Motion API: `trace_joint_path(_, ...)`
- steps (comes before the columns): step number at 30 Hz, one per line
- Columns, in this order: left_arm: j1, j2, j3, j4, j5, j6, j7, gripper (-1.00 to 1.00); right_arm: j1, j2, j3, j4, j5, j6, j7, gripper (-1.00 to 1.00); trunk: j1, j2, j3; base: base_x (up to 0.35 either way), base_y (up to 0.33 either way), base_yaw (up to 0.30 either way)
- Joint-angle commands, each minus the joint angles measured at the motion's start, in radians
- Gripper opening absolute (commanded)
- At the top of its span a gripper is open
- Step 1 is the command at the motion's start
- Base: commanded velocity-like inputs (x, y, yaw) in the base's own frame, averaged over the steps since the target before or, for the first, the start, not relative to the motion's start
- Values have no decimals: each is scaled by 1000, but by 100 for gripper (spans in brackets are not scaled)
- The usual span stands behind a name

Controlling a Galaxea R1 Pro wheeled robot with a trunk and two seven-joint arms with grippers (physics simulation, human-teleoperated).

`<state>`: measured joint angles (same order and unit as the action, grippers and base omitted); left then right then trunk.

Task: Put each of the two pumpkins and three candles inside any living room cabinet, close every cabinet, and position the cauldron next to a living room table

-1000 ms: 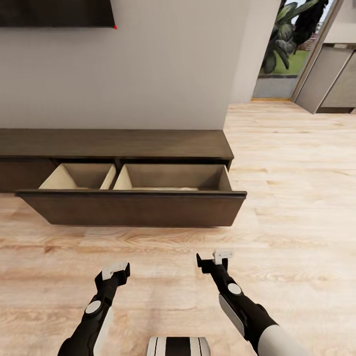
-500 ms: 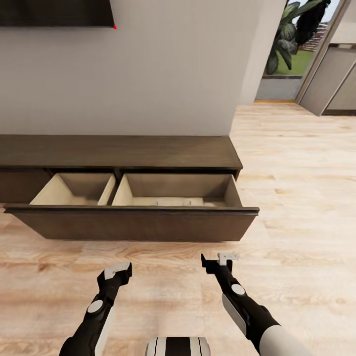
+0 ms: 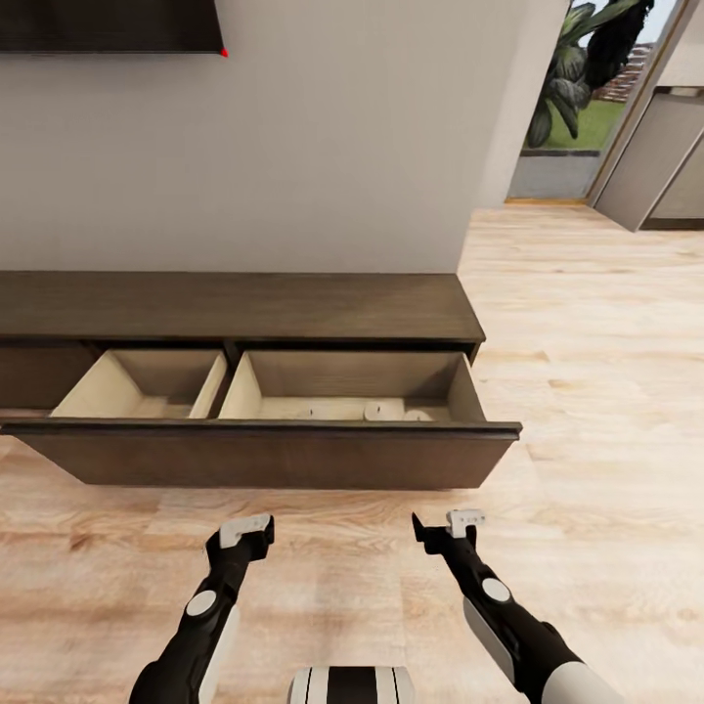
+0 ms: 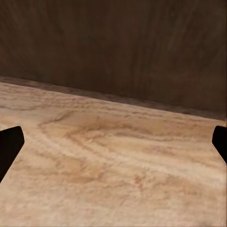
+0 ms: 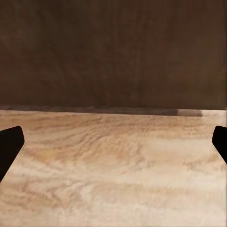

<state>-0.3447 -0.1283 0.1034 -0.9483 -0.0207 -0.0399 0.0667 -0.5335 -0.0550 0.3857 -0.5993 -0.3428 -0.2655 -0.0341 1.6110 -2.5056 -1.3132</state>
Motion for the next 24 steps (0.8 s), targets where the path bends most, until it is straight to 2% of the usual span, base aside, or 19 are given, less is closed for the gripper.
trace_joint_path(1,0,-2,1,0,-2,-3,2,100,-1,0,7,1,-11,-6,-3,100,0,0,-1,234,51,0)
trace_joint_path(11,0,-5,-1,-4,-2,-5,6,100,0,7,4,3,-13,-11,-3,100,0,0,-1,153,29,0)
trace_joint_path(20,0,-5,-9,-5,-2,-22,7,100,0,10,-5,5,-15,-14,-10,100,0,0,-1,19,4,0)
trace_joint_path(24,0,-5,-15,0,-4,-79,7,100,0,10,-7,12,-15,-79,-12,100,0,0,-1,0,0,0)
